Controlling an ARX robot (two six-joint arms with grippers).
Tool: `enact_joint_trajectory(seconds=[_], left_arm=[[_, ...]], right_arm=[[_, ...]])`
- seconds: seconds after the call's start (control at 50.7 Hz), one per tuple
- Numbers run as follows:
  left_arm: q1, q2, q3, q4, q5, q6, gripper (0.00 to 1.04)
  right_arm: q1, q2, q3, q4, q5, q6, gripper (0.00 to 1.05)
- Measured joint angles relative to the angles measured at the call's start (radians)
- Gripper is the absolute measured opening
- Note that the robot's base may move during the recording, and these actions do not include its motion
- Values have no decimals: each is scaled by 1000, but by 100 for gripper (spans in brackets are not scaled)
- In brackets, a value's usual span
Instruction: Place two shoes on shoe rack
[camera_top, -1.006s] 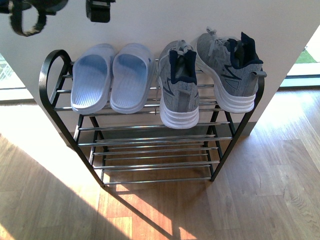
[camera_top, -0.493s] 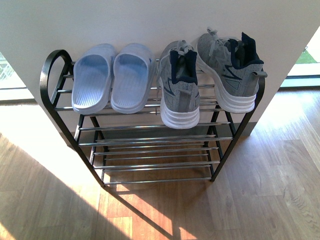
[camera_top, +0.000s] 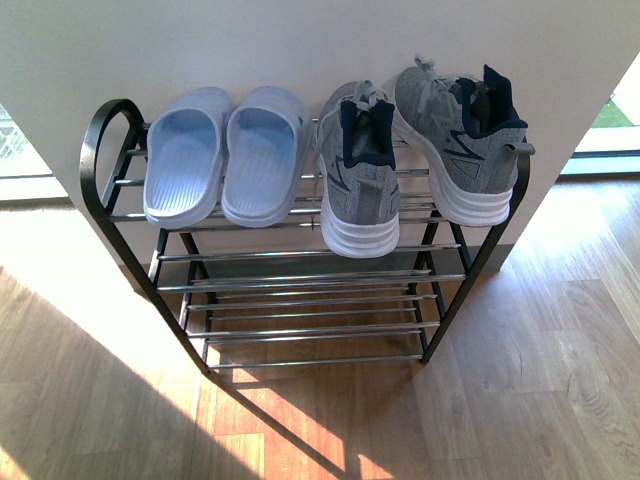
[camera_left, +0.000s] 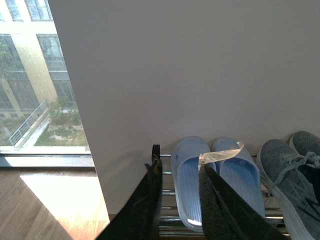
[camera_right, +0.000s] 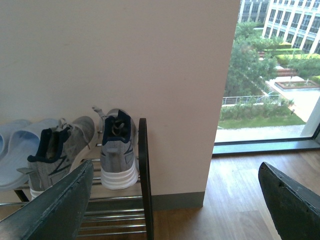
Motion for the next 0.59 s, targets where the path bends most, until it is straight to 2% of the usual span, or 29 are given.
enact_joint_trajectory(seconds=[0.079,0.099,0.513,0.592], left_arm=[[36,-60,-48,-8,39,5,2],[42,-71,-56,-11,45,5,1],[130,-269,-158,-108,127,10,1],[191,-311,-175,-136,208,10,1]], right_arm=[[0,0,0,0,0,0,96],[0,0,0,0,0,0,96],[0,0,0,0,-1,0,96],[0,0,0,0,0,0,96]])
